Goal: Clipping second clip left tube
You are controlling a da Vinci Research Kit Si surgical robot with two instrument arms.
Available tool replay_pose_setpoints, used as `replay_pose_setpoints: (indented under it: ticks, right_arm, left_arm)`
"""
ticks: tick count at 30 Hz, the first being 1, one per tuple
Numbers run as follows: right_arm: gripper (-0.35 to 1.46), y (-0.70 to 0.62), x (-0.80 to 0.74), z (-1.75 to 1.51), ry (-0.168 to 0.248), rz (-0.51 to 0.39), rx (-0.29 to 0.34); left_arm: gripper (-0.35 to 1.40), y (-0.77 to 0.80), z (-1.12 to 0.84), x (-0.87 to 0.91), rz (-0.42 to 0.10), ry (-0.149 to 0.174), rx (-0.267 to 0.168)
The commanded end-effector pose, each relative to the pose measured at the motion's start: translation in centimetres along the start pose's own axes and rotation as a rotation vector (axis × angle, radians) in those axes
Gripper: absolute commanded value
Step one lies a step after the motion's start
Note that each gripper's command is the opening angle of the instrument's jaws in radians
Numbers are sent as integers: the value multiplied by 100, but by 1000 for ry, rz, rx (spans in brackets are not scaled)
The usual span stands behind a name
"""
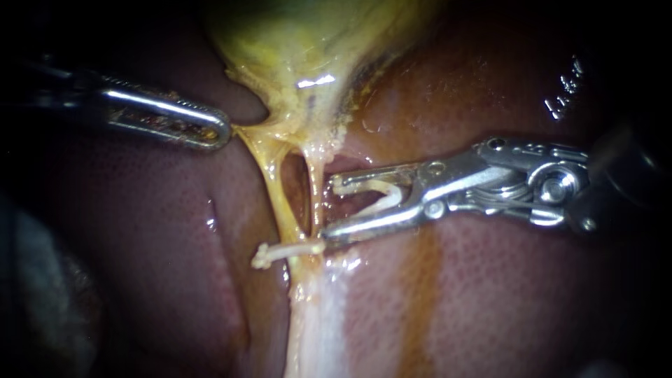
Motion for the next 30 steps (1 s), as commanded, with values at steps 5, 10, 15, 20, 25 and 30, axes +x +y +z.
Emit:
replay_pose_setpoints:
  ticks: [5, 10, 15, 20, 25, 30]
  right_arm:
    - [50, -8, 2, -5, -1, 1, 4]
    - [50, -22, 6, -5, -11, 2, 24]
    - [50, -36, 14, 3, -2, 4, 36]
    - [50, -39, 19, 16, 1, 5, 34]
    - [50, -33, 18, 25, 3, 5, 28]
    - [50, -28, 13, 32, 0, 36, 27]
  left_arm:
    - [-35, -1, -1, 0, 0, 0, 0]
    - [-35, -2, -1, 0, 0, 0, 0]
    - [-35, -3, -1, 0, 0, 0, 0]
    - [-35, -5, -1, 0, 1, 0, 0]
    - [-35, -5, -1, 0, 1, 0, 0]
    - [-35, -4, -1, -1, 1, 0, 0]
